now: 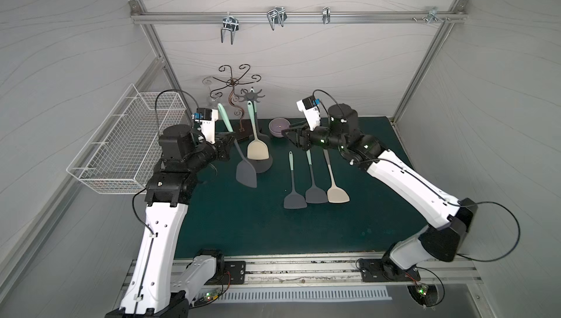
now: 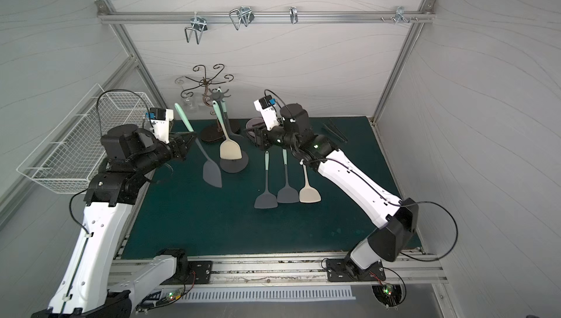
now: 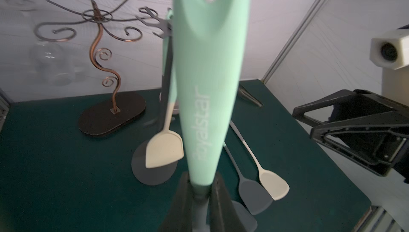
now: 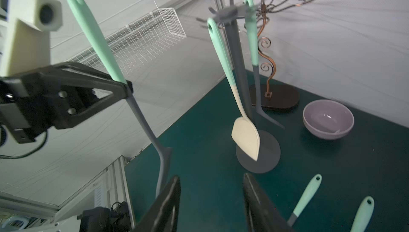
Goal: Take the spatula off the kitchen utensil rack
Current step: Place the spatula at the center of the board.
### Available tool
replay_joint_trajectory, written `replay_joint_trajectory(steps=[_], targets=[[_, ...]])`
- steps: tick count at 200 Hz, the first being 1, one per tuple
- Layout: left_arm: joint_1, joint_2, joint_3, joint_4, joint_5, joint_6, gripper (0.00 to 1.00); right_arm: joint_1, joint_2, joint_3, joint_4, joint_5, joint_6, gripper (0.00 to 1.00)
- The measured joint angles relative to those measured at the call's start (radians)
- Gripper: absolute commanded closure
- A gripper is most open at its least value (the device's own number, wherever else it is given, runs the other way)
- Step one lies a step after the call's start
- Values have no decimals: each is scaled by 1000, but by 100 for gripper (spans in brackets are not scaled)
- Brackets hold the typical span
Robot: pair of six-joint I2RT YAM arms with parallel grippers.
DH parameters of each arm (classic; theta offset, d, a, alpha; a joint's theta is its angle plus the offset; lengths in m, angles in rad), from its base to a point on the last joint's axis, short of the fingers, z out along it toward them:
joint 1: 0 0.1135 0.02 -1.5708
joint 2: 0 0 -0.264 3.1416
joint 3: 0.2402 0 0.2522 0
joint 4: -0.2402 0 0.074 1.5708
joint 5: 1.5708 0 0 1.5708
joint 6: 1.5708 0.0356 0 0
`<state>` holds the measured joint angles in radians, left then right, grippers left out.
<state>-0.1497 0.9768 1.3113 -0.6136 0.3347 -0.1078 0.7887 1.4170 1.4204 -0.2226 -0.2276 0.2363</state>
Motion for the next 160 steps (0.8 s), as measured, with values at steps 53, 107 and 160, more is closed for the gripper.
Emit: replay_joint_trajectory(steps=[53, 107, 160], targets=[[-235, 33, -23, -78, -287, -176, 100, 154, -108, -299, 24, 28, -2, 50], [-289, 52, -36, -92, -456, -281, 100, 282, -59, -272, 42, 36, 21, 50], [-291, 40, -36, -92, -496, -297, 100, 299, 114, -169, 34, 36, 53, 50]])
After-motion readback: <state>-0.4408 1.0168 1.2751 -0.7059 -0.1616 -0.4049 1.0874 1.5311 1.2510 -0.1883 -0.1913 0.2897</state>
